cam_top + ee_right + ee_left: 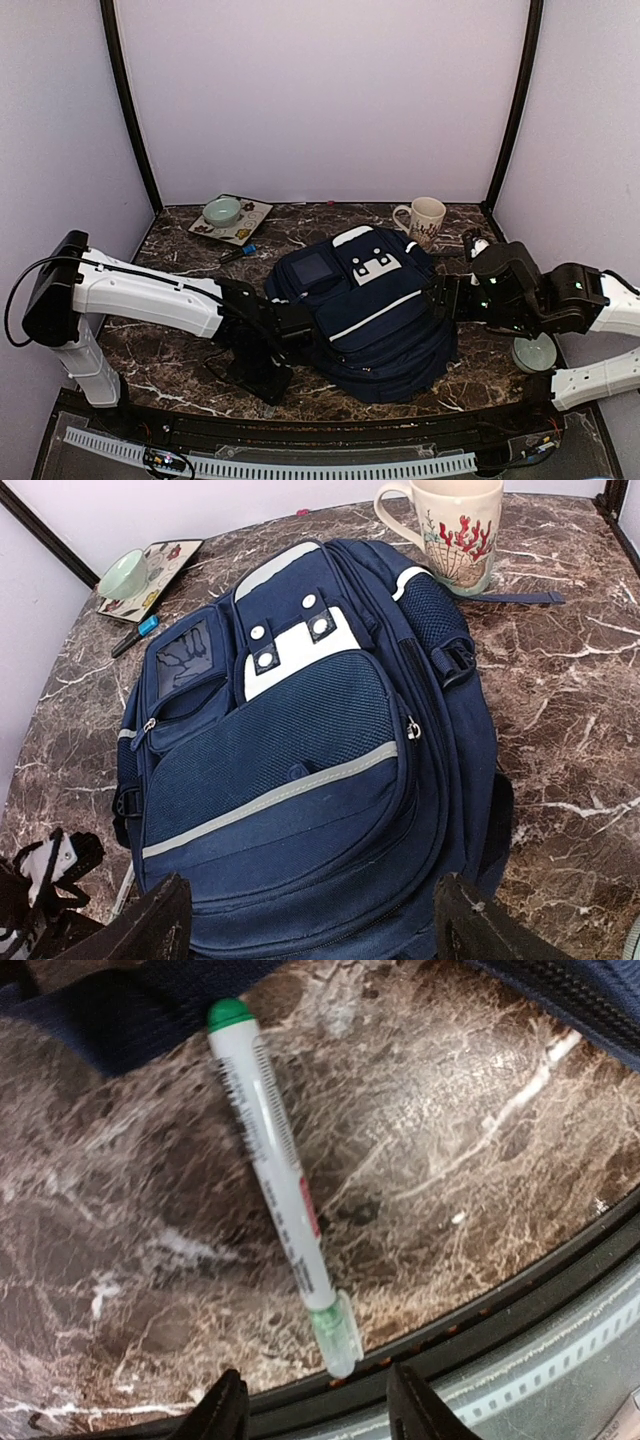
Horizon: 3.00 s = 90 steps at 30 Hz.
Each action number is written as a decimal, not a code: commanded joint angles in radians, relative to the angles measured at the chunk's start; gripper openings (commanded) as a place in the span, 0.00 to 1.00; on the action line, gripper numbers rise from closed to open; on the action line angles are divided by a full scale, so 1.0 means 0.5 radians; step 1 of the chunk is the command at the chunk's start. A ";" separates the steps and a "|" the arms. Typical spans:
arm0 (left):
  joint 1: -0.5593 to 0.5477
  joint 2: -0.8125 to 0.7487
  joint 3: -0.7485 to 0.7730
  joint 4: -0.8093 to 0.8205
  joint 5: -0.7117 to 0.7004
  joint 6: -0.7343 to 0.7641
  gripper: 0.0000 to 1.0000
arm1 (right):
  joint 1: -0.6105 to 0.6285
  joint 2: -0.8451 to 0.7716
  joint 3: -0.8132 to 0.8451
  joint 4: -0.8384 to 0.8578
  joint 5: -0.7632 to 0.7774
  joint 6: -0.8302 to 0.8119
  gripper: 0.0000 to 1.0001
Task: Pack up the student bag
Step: Pick up the pen at the corner of the board, then pass from the left arm to the right
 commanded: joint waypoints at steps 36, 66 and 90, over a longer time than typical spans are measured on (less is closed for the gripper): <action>0.029 -0.177 0.013 -0.433 -0.856 -0.134 0.06 | -0.019 -0.243 0.017 -0.077 -0.006 0.108 0.84; 0.274 -0.460 0.532 0.299 -0.811 0.871 0.02 | -0.066 -0.156 0.151 0.001 -0.321 -0.133 0.89; -0.058 -0.132 0.586 0.851 -0.227 1.797 0.00 | -0.258 -0.168 0.127 0.298 -1.681 0.341 0.85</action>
